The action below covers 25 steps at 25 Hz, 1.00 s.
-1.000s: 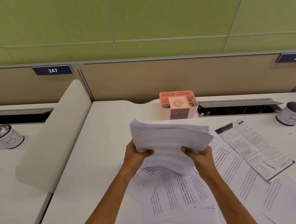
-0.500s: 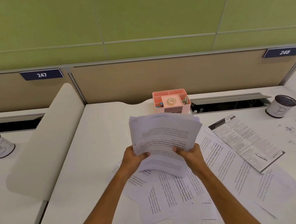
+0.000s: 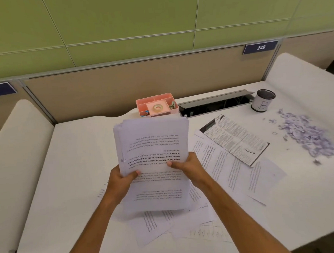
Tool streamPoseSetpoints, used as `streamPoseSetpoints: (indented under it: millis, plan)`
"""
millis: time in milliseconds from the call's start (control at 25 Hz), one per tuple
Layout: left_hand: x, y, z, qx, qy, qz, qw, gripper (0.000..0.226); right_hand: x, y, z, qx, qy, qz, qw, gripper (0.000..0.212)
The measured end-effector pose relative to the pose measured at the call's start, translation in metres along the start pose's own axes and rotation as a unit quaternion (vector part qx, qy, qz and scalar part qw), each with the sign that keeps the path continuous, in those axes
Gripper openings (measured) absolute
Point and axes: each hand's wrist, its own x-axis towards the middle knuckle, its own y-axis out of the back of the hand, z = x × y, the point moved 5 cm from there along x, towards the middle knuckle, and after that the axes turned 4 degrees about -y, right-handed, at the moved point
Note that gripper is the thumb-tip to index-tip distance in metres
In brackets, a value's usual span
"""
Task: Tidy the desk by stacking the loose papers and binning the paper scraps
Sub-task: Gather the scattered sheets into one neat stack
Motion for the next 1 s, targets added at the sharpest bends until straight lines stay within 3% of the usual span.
streamPoseSetpoints:
  millis: [240, 560, 680, 840, 1000]
  plan:
    - [-0.005, -0.014, -0.022, -0.009, 0.039, -0.002, 0.999, 0.032, -0.014, 0.027, 0.015, -0.007, -0.033, 0.004, 0.999, 0.036]
    - [0.002, -0.024, -0.055, -0.056, 0.111, 0.036, 0.992, 0.036, -0.03, 0.14, 0.045, -0.085, -0.085, 0.163, 0.979, 0.025]
    - [0.006, -0.024, -0.065, -0.057, 0.13, 0.048, 0.989, 0.042, -0.034, 0.183, 0.04, -0.115, -0.091, 0.208, 0.967, 0.031]
    - [0.009, -0.024, -0.07, -0.017, 0.139, 0.048, 0.989, 0.045, -0.032, 0.235, 0.033, -0.199, -0.095, 0.262, 0.939, 0.042]
    - [0.01, -0.028, -0.07, 0.028, 0.146, 0.058, 0.987, 0.045, -0.018, 0.271, 0.032, -0.344, -0.121, 0.283, 0.887, 0.06]
